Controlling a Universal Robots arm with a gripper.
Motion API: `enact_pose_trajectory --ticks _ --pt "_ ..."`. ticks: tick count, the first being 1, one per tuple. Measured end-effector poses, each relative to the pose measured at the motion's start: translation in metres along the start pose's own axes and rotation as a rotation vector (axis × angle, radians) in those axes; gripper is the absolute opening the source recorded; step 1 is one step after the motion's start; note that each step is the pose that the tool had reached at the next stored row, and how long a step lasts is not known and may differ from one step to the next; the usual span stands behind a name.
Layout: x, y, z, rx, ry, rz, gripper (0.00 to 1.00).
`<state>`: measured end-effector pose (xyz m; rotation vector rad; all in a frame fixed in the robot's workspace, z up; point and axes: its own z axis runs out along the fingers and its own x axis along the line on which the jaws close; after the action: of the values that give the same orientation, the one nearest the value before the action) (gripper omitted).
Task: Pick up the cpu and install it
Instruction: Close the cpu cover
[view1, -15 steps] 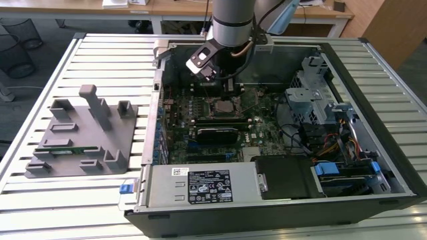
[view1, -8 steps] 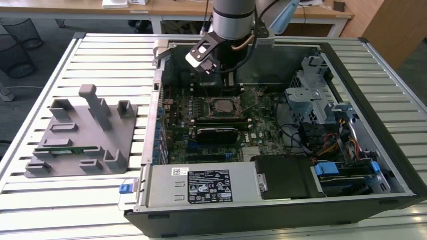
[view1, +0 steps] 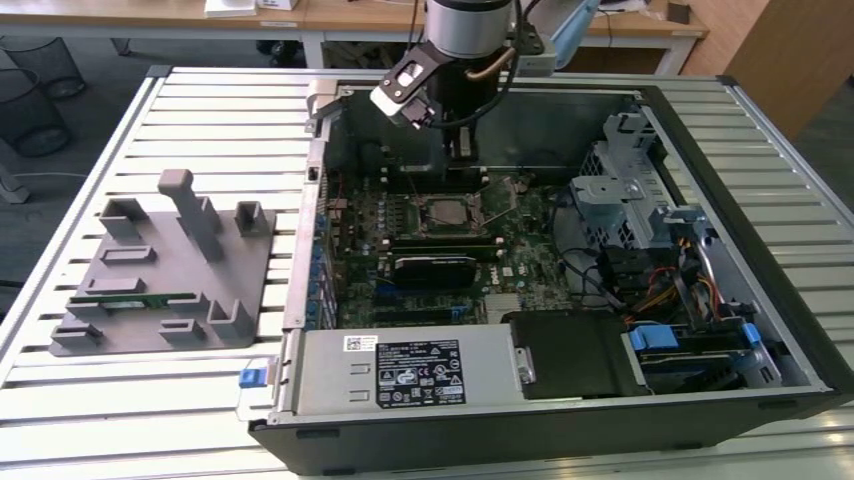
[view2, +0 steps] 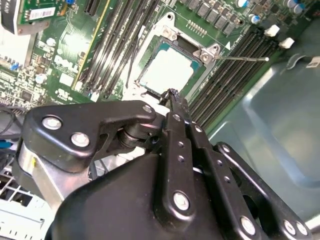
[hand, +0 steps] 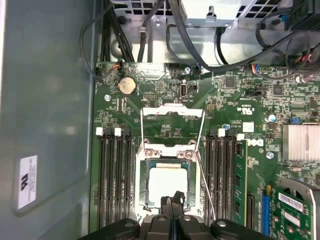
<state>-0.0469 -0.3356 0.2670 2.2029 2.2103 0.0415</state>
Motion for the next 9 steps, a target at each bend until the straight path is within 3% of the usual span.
enact_pose_trajectory --ticks 6,9 --pt "-0.0062 -0.0001 0.0002 0.0000 0.0001 0.000 0.11" --pt "-0.0066 0.0056 0.0004 0.0031 0.0003 0.000 0.11"
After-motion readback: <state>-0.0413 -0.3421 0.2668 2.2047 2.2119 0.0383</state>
